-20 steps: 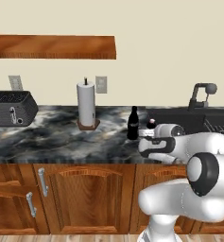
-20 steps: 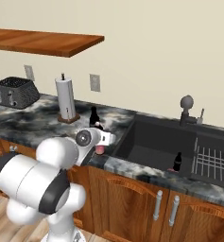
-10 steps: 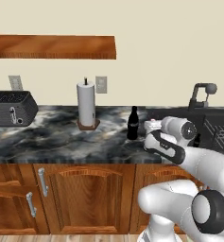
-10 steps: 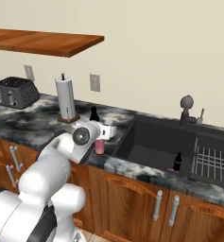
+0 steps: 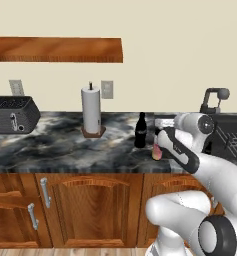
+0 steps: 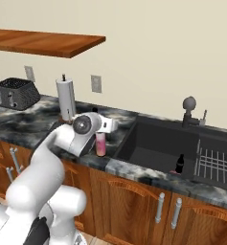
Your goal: Place the large bottle from the dining counter next to the other large bottle outside the sink, and place the small bottle from the dining counter next to the other small bottle inside the sink.
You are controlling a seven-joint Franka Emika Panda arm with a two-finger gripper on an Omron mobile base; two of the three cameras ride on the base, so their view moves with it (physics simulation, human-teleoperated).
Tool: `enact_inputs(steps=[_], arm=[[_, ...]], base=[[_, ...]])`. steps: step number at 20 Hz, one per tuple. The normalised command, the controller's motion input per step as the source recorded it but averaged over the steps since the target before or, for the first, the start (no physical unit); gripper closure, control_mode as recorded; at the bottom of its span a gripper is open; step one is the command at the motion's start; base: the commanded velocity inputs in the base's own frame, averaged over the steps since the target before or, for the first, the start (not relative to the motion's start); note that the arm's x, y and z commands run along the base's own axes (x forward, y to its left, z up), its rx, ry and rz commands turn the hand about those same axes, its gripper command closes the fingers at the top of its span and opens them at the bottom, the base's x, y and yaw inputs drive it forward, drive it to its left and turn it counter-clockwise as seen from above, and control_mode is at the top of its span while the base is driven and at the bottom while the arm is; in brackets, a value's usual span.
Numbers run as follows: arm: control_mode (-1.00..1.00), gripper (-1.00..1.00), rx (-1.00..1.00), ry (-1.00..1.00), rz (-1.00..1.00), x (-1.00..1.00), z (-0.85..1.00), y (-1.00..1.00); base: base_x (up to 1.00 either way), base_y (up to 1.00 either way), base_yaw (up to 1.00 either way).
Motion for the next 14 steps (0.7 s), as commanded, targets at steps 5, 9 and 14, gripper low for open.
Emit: enact_inputs(steps=[5,9,14], arm=[[-1.00,-1.00,-0.01,0.21,0.00,-0.05,0.00,0.00],[-1.00,-1.00,-0.06,0.16,0.00,-0.25,0.00,0.00],[-1.00,-1.00,-0.05,0.00,0.00,-0.54,0.00,0.00]], base=[[0.00,0.00,0.00],[0.00,0.00,0.00],[0.00,0.00,0.00]])
